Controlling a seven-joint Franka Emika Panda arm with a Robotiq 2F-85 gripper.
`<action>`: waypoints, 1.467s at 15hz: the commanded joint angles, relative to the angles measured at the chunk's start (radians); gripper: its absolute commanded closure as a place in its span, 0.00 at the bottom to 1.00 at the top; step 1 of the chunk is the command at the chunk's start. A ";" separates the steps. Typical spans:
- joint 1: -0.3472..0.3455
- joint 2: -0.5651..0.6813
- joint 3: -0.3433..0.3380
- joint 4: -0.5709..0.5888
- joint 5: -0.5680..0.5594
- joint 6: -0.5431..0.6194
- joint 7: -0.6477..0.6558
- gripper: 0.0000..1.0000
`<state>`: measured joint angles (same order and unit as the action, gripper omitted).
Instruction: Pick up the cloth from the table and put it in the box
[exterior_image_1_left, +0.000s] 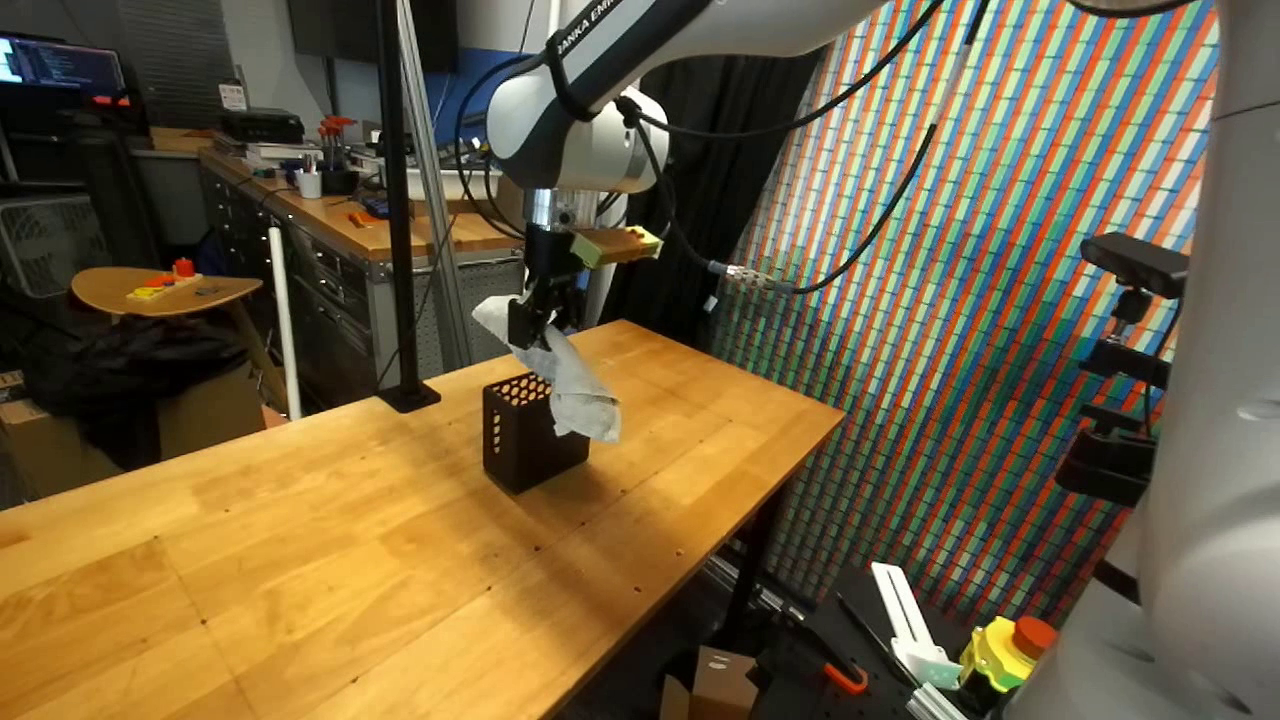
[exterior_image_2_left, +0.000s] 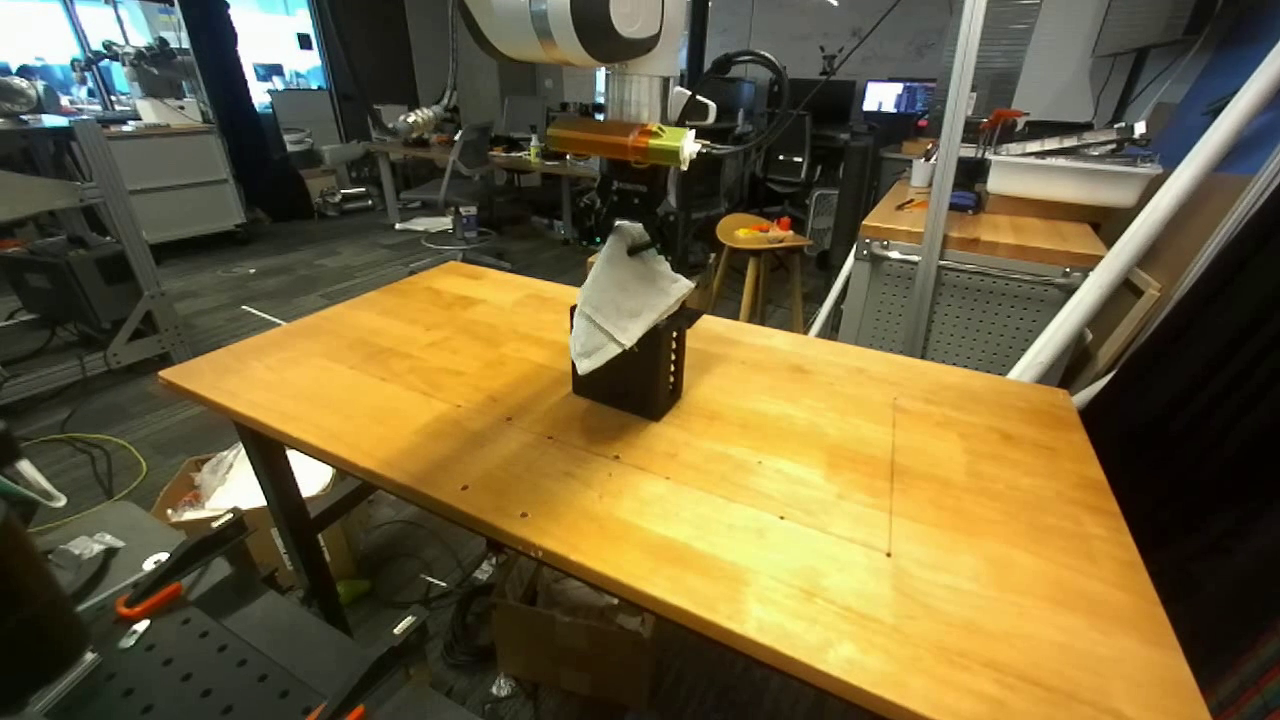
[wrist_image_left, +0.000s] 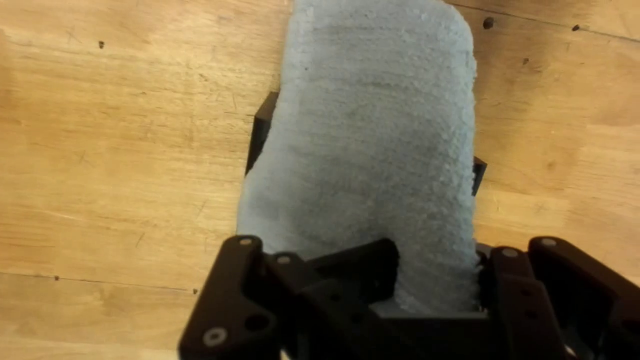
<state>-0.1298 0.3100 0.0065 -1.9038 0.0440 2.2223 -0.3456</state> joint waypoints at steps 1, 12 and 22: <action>-0.020 0.018 0.006 -0.012 0.074 0.017 -0.041 1.00; -0.063 0.101 0.027 0.053 0.222 0.019 -0.113 1.00; -0.066 0.171 0.078 0.103 0.223 0.016 -0.165 1.00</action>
<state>-0.1762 0.4564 0.0780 -1.8226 0.2362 2.2364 -0.4715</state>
